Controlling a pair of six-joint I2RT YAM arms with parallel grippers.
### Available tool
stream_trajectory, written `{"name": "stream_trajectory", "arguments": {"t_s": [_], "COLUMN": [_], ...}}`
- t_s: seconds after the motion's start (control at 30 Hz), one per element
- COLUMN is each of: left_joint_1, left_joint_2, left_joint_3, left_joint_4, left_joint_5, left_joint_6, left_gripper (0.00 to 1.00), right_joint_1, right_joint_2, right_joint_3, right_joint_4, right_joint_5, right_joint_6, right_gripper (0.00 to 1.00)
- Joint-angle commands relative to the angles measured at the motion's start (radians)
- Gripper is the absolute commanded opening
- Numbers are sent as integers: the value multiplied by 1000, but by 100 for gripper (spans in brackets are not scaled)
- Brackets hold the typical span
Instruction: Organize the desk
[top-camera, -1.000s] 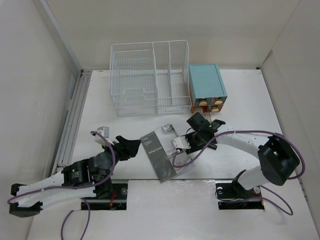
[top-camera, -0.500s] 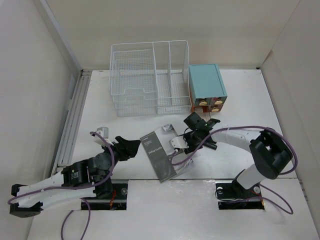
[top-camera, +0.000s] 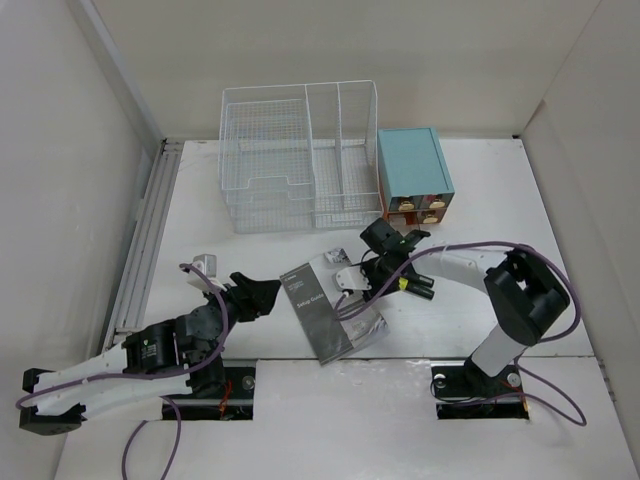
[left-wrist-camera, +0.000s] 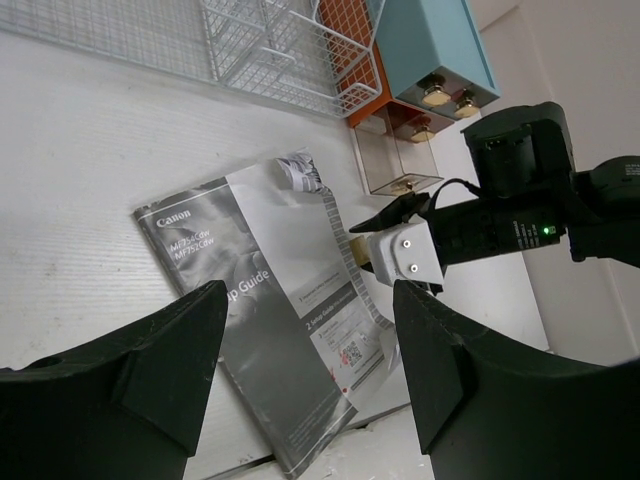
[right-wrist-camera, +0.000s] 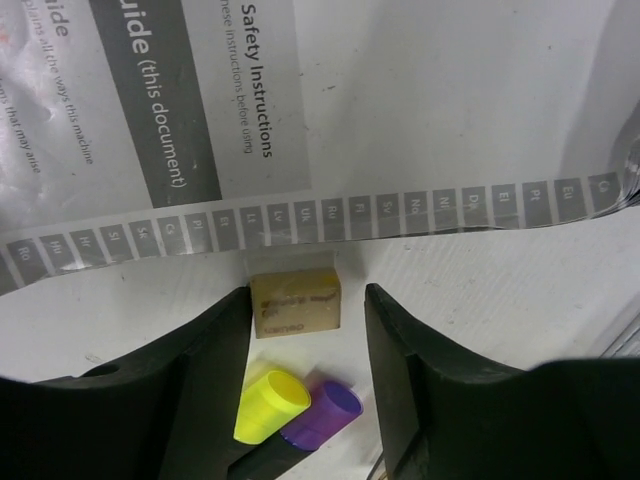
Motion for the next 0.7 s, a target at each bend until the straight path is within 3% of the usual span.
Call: {"name": "stream_trajectory", "arguments": {"t_s": [0.0,0.1,0.3,0.4,0.67], "left_joint_1": [-4,-4,-4,-4,-4], "left_joint_2": [-19,-19,-28,-28,-28], "left_joint_3": [-3,-3,-3,-3,-3], "left_joint_4": [20,20,20,20,20], "left_joint_5": [-6,-6,-6,-6,3], "left_joint_6": [17,17,17,17,17], "left_gripper": [64,64,64,64,64], "right_joint_1": [-5,-5,-5,-14,-114], "right_joint_2": [34,44,63,63,-219], "right_joint_3": [44,69,67,67,90], "right_joint_4": [-45,-85,-133,-144,26], "right_joint_5": [-30,-44,-54,-67,-159], "right_joint_6": [-13,0,20,30,128], "right_gripper": [53,52,32,28,28]}}
